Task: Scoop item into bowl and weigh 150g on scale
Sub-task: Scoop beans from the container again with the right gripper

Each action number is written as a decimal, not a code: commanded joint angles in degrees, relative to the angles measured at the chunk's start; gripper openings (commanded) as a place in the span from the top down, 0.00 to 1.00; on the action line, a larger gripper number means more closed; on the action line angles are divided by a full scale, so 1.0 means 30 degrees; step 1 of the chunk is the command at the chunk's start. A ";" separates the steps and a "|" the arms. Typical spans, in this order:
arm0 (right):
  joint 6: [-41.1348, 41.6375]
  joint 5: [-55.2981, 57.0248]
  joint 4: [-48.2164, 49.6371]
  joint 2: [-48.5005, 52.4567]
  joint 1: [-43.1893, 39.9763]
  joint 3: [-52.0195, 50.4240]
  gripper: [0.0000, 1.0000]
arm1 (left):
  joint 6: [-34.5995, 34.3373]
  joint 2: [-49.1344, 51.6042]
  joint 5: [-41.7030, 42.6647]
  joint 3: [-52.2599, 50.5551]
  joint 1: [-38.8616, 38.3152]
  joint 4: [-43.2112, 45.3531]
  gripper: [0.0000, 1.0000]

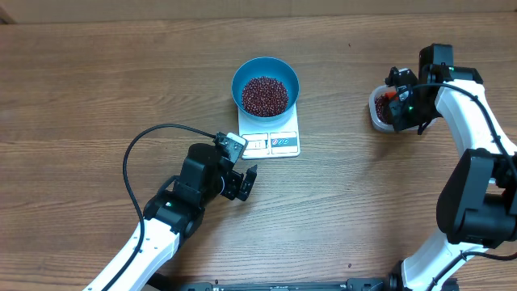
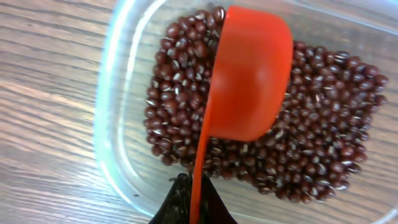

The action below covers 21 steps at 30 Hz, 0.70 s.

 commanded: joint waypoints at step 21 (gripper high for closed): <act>0.2069 -1.0236 -0.1399 0.0357 -0.2674 -0.0117 0.96 | -0.0109 0.0131 -0.0219 -0.0029 -0.0015 0.0007 0.00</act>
